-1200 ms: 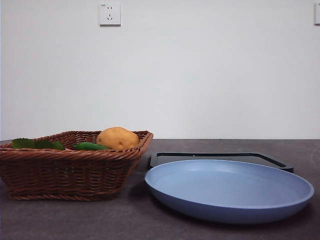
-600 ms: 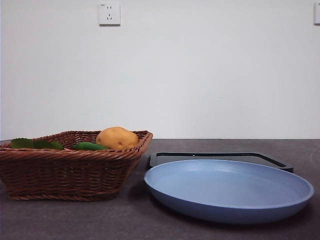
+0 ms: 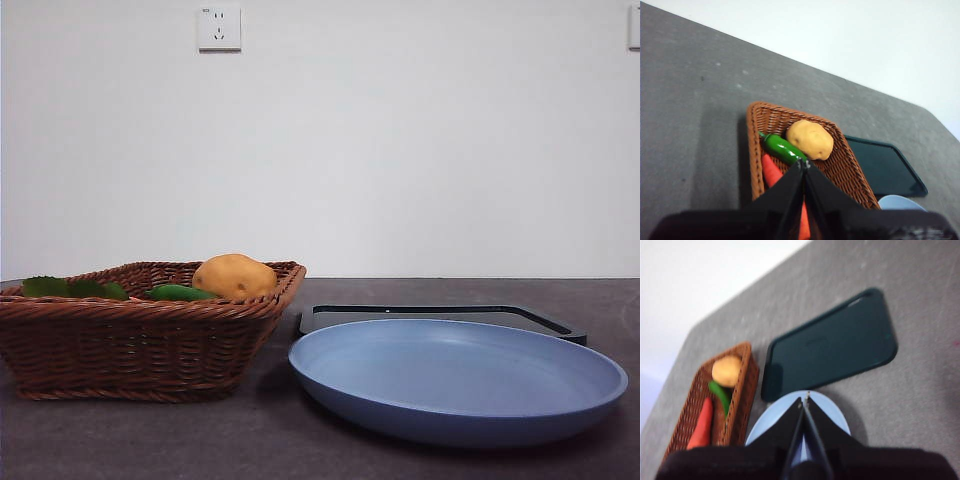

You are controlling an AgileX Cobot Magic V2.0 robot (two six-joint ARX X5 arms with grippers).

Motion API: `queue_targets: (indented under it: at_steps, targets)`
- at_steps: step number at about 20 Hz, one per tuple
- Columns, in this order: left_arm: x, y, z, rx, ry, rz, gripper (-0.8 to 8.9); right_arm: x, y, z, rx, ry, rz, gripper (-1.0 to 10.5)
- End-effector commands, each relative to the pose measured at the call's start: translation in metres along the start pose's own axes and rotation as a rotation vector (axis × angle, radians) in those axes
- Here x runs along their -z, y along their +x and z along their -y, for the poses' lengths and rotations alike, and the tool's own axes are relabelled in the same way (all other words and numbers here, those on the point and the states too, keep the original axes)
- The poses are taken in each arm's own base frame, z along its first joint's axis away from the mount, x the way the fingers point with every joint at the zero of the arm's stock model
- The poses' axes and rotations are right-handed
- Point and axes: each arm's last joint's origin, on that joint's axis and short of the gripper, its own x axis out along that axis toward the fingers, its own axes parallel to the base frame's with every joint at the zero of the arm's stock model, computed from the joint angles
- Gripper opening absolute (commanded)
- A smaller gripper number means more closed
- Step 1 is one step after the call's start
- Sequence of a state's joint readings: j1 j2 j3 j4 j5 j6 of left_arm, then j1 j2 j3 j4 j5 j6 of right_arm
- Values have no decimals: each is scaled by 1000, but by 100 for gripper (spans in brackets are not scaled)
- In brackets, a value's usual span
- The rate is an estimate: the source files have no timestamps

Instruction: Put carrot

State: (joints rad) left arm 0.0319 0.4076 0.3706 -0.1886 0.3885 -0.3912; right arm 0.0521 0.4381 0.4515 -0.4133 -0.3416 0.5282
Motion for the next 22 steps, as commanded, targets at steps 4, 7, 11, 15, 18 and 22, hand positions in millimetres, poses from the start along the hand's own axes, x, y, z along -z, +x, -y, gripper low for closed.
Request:
queue_targets:
  at_steps: [4,7,11,15,18,22]
  targets:
    - [-20,19,5,71,64,-150,7,-11,19,-2,-4,-60,-168,3]
    - [-25,31,7,85,71,-267,7,-10,32,3,-8,-57,-268,3]
    - [-27,51,14,105,95,-481,6,1,54,17,36,-20,-467,4]
    - [-24,62,21,152,99,-546,10,7,69,26,72,3,-555,108]
    - [-24,64,25,173,114,-538,72,9,78,32,87,18,-584,206]
    - [-26,65,26,175,98,-512,254,15,94,32,79,10,-624,211]
